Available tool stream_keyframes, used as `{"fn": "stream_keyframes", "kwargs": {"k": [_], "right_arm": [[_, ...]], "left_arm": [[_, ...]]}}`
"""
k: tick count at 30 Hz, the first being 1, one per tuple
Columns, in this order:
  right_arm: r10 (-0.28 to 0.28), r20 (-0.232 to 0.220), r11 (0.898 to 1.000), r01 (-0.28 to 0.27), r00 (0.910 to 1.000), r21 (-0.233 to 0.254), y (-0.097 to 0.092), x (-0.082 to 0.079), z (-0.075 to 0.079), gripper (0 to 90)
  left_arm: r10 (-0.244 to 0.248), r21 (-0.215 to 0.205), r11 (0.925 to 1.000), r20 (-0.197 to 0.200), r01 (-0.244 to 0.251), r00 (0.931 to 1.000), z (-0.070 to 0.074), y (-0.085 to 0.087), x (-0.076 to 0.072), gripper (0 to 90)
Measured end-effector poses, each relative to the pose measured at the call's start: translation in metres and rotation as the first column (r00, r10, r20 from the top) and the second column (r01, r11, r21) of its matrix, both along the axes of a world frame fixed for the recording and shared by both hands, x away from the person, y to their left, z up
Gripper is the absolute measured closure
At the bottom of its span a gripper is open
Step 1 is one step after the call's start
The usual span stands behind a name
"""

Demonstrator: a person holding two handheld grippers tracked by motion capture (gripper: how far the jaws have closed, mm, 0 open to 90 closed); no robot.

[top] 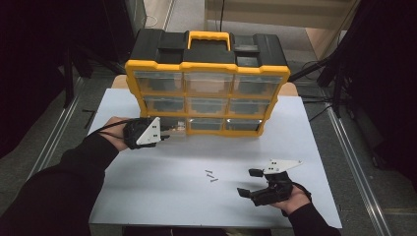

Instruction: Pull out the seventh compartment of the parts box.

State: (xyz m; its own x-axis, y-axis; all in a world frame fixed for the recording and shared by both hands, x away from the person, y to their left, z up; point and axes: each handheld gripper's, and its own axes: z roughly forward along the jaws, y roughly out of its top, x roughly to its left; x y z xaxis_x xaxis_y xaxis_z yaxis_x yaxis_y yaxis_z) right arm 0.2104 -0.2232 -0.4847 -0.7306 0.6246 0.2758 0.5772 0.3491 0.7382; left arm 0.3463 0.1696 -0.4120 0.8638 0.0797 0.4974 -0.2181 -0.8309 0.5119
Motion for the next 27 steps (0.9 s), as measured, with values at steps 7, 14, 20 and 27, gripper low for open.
{"fn": "stream_keyframes", "kwargs": {"k": [7,14,20,27], "right_arm": [[0.0,0.001,1.0,0.0,1.0,-0.001,0.0,0.0,0.0,17.7],[0.0,0.001,1.0,0.0,1.0,-0.002,0.0,0.0,0.0,17.7],[0.001,0.0,1.0,-0.001,1.0,-0.002,0.0,0.0,0.0,17.7],[0.0,0.0,1.0,0.0,1.0,-0.003,0.0,0.0,0.0,17.7]], "left_arm": [[-0.002,-0.015,0.9999,-0.01,0.001,0.9999,-0.001,0.001,-0.003,74.5],[0.002,-0.019,0.9998,-0.012,-0.003,0.9999,-0.001,0.003,-0.007,74.5],[-0.001,-0.013,0.9999,-0.02,0.001,0.9998,0.0,0.003,-0.01,74.5],[-0.001,-0.015,0.9999,-0.025,0.0,0.9997,0.0,0.003,-0.013,74.5]]}}
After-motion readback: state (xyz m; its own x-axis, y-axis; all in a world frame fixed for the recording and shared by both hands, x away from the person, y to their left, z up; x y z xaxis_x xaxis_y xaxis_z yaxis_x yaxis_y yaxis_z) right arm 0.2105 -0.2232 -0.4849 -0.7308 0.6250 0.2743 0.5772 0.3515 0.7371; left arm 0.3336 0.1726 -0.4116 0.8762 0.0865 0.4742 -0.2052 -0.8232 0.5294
